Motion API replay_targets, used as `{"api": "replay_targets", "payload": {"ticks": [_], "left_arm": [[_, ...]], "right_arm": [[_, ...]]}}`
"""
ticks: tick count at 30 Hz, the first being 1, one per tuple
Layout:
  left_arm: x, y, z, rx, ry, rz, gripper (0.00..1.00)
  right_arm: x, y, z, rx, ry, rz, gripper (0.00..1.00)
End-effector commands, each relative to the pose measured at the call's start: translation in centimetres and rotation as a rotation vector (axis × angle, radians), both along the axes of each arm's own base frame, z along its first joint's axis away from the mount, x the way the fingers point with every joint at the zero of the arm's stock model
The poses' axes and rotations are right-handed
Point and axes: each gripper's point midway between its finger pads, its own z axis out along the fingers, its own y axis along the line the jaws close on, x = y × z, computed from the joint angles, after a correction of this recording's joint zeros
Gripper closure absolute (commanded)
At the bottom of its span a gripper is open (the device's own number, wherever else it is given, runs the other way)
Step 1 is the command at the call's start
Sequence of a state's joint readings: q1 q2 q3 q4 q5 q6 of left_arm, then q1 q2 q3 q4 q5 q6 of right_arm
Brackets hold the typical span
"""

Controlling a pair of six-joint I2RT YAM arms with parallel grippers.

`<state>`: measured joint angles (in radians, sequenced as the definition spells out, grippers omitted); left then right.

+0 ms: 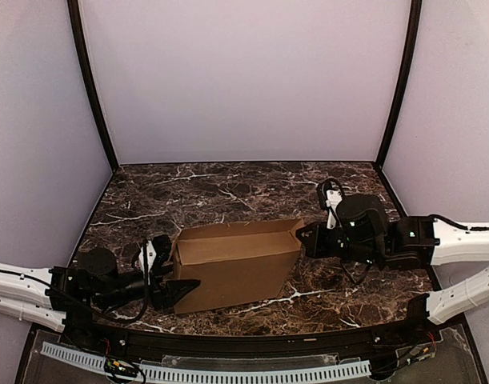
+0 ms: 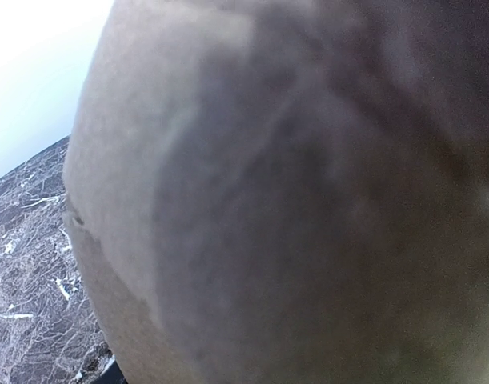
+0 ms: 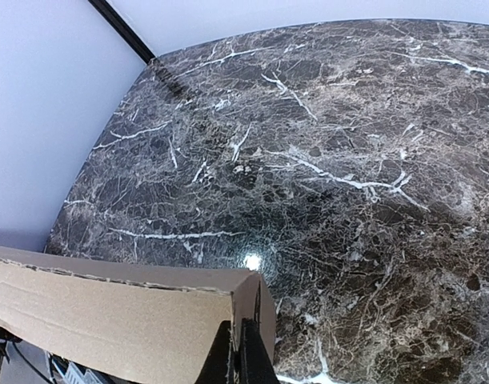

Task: Fold the paper box

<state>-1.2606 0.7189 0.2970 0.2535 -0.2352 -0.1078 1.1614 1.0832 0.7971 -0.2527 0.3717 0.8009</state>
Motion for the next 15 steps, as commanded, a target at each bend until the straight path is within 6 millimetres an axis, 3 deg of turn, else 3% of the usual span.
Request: {"api": "replay_targets", "payload": {"ticks": [1,11,13,15], "left_arm": [[0.7,0.1,1.9,-0.142,0.011,0.056,0.99],[1.1,1.3,1.2,-0.188,0.039,0.109,0.99],[1.2,1.3,1.1,-0.183,0.040,0.117,0.99],[1.3,1.3,1.0,-0.170,0.039,0.123,0.99]], "right_arm": [[-3.6,2.5,-1.2,0.064,0.053,0.124,1.00],[-6.9,2.3,-6.3,0.011,0.060,0.138,1.00],[-7.2,2.3,-6.3,-0.001,0.047,0.136,0.99],[-7.3,2.1,-5.5,-0.001,0.018,0.129,0.92]]}}
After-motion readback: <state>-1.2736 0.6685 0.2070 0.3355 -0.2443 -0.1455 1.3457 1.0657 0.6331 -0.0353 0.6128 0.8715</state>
